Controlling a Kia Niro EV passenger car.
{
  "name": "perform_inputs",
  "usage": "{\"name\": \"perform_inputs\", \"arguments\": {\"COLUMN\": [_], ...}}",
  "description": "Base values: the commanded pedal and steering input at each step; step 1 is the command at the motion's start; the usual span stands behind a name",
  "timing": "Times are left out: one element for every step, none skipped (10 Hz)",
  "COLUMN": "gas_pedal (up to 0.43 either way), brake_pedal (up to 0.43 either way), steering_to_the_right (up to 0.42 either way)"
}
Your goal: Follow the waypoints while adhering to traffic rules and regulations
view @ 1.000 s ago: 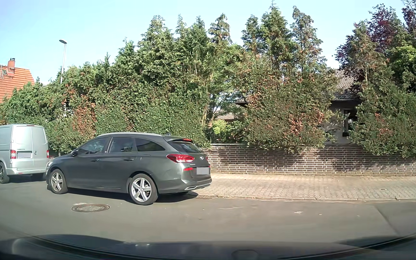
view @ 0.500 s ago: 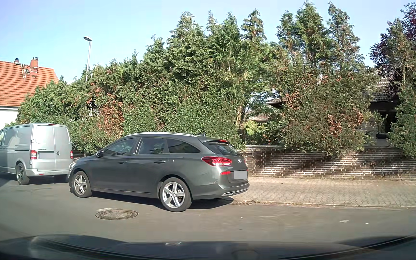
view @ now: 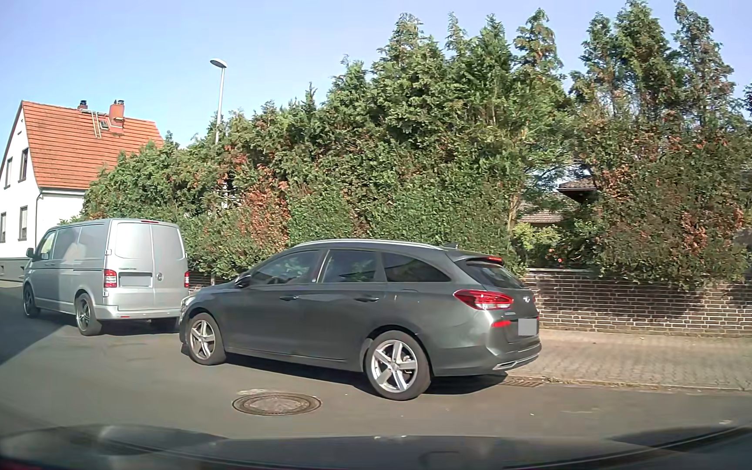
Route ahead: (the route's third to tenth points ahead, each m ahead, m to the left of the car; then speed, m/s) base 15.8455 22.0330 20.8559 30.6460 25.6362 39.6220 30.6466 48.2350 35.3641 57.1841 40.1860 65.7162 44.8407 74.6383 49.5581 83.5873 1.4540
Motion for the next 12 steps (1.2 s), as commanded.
{"name": "perform_inputs", "arguments": {"gas_pedal": [0.079, 0.079, 0.079, 0.079, 0.079, 0.079, 0.079, 0.079, 0.079, 0.079, 0.079, 0.079], "brake_pedal": [0.030, 0.030, 0.030, 0.030, 0.030, 0.030, 0.030, 0.030, 0.030, 0.030, 0.030, 0.030], "steering_to_the_right": [-0.760, -0.760, -0.760, -0.758, -0.757, -0.757, -0.756, -0.755, -0.753, -0.748, -0.739, -0.732]}}
